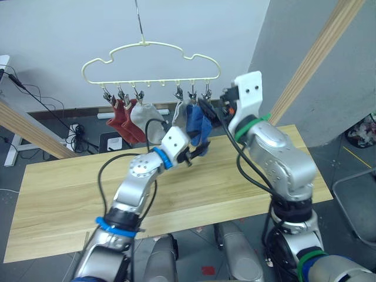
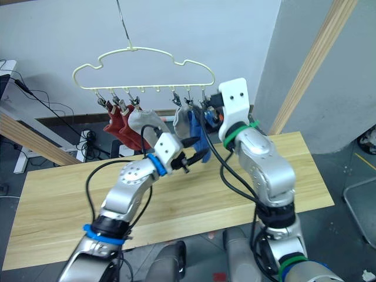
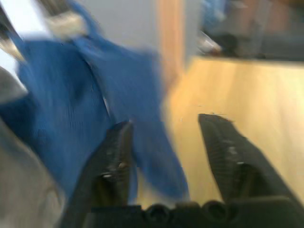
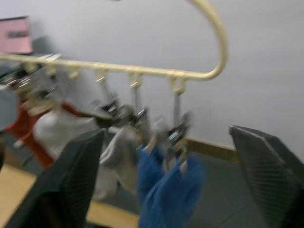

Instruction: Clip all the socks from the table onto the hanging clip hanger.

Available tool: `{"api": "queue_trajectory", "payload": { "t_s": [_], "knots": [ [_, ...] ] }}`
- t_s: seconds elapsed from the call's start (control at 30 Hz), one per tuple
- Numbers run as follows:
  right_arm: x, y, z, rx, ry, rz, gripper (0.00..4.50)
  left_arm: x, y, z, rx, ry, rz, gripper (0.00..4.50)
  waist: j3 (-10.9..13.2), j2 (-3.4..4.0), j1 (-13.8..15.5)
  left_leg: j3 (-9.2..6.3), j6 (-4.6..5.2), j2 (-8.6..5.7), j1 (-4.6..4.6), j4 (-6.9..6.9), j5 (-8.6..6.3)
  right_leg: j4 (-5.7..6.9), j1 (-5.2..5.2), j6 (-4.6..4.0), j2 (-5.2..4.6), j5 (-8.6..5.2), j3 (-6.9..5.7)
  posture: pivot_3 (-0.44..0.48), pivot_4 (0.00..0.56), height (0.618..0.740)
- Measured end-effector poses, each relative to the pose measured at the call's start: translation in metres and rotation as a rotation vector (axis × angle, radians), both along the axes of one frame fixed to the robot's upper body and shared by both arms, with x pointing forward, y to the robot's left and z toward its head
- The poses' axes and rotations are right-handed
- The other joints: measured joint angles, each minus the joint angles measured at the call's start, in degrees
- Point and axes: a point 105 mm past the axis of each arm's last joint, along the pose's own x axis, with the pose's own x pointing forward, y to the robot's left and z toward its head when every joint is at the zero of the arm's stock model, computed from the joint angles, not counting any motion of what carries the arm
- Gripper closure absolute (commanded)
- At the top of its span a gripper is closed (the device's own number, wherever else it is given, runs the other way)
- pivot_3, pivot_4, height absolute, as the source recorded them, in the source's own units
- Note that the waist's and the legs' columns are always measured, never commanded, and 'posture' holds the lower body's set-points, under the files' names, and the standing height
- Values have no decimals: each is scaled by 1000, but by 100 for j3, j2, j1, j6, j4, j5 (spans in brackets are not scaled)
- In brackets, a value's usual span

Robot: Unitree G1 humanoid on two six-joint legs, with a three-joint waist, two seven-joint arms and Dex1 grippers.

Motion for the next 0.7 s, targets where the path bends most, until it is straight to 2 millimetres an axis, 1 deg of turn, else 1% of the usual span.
{"api": "queue_trajectory", "payload": {
  "t_s": [0.07, 0.1, 0.17, 0.27, 0.33, 0.37, 0.47, 0.53, 0.6, 0.67, 0.7],
  "knots": [
    [-14, -1, -1, -56, -10, 84, 0, -11, 13, 2, 42, 1, -50, 814, 0, 0, 17, -1, 0, 0, 1, 3, 1, 1, 2, 8, 0, -5, -1, -183, 274, 740],
    [-22, -3, -2, -101, -14, 137, 0, -17, 24, 5, 63, 5, -67, 527, 0, 0, 19, -1, 0, 1, 2, 4, 1, 1, 3, 8, 0, -5, -1, -178, 266, 740],
    [-32, -12, -6, -167, -5, 200, 0, -23, 49, 13, 90, 20, -48, 31, -1, 0, 36, 0, 1, 1, 5, 4, 1, 2, 5, 9, 0, -6, -1, -171, 254, 740],
    [-42, -23, -12, -235, 18, 268, 0, -32, 78, 21, 118, 55, -9, 31, -3, -1, 39, 1, 2, 1, 5, 4, 2, 1, 5, 9, 0, -6, -3, -150, 226, 740],
    [-47, -37, -18, -315, 39, 289, 0, -37, 104, 24, 139, 114, 51, 31, -9, -7, 52, 1, 2, 1, 3, 2, 2, -1, 5, 10, 0, -6, -3, -139, 212, 740],
    [-47, -45, -22, -347, 53, 278, 0, -38, 120, 26, 146, 140, 105, 31, -10, -8, 53, 2, 2, 1, 3, 2, 2, -3, 5, 10, -1, -6, -3, -130, 200, 740],
    [-44, -62, -27, -406, 63, 266, 0, -38, 157, 36, 154, 188, 248, 31, -49, -16, 70, 3, 2, 0, 2, 3, 2, -3, 5, 10, -2, -6, -4, -118, 181, 740],
    [-41, -73, -28, -436, 55, 249, 0, -37, 178, 34, 164, 209, 353, 31, -104, -16, 72, 6, 2, -1, 3, 1, 1, -6, 5, 10, -3, -6, -3, -107, 169, 740],
    [-35, -90, -29, -467, 54, 205, 0, -37, 198, 28, 171, 222, 456, 31, -158, -25, 80, 8, 2, -1, 3, 0, 1, -9, 5, 9, -3, -6, -3, -98, 160, 740],
    [-31, -104, -33, -488, 66, 174, 0, -36, 212, 25, 169, 222, 521, 31, -199, -42, 109, 8, 2, 1, 4, 1, 2, -6, 5, 9, -2, -5, -4, -93, 156, 740],
    [-28, -108, -34, -495, 65, 165, 0, -35, 215, 25, 164, 215, 541, 31, -217, -49, 124, 8, 1, 1, 5, 3, 2, -5, 5, 10, -2, -4, -4, -90, 155, 740]
  ]
}}
